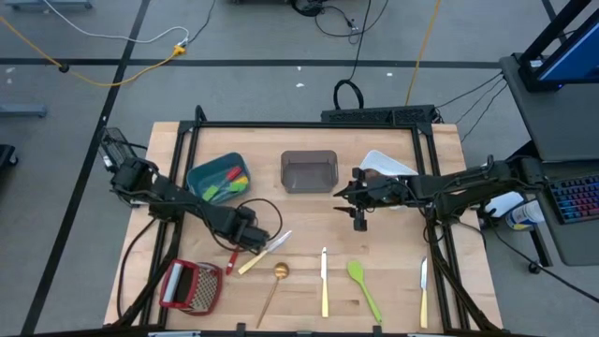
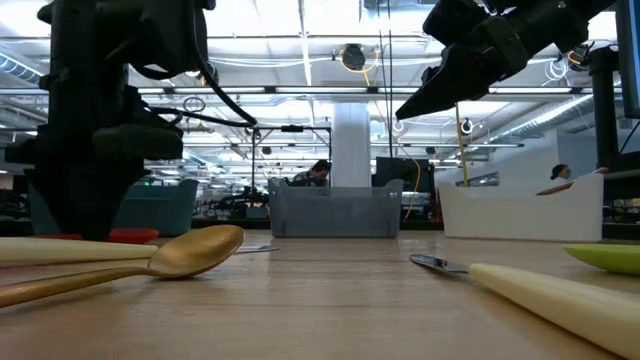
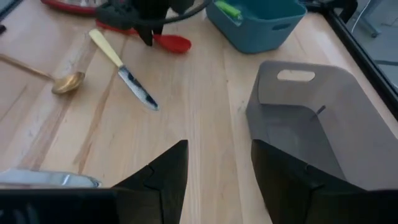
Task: Pick & Place Kitchen Items
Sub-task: Put the red serving spoon into the white bin
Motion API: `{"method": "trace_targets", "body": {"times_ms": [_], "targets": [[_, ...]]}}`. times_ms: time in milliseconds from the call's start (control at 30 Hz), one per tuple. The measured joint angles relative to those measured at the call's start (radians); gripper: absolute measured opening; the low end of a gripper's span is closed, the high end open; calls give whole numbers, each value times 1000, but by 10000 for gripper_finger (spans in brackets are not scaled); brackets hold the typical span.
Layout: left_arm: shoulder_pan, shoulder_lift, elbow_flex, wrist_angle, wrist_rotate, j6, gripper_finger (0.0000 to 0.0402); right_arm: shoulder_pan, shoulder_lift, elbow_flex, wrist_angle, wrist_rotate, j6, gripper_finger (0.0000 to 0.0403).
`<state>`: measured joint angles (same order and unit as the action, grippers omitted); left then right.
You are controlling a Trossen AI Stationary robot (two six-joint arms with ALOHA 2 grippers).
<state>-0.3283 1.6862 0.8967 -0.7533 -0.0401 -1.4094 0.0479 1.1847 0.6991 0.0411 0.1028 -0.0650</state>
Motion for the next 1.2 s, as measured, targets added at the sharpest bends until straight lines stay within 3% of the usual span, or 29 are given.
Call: {"method": "trace_targets", "body": {"times_ms": [267, 433, 667, 867, 1033, 1200], "targets": [[-1, 1, 4, 8, -29, 40, 18, 0, 0, 0, -2, 0, 0, 169], [1, -7, 53, 0, -101, 119, 28, 0, 0, 0, 0, 0, 0, 169], [8, -68, 197, 46, -356, 297, 15, 0, 5, 0, 9, 0, 82, 169], [33, -76, 269, 271, -530, 571, 25, 13, 5, 0, 36, -2, 132, 169], [77, -72, 272, 552, -549, 822, 15, 59, 48, 0, 181, 3, 131, 169], [107, -71, 272, 752, -580, 976, 23, 98, 155, 0, 449, 61, 102, 169]]}}
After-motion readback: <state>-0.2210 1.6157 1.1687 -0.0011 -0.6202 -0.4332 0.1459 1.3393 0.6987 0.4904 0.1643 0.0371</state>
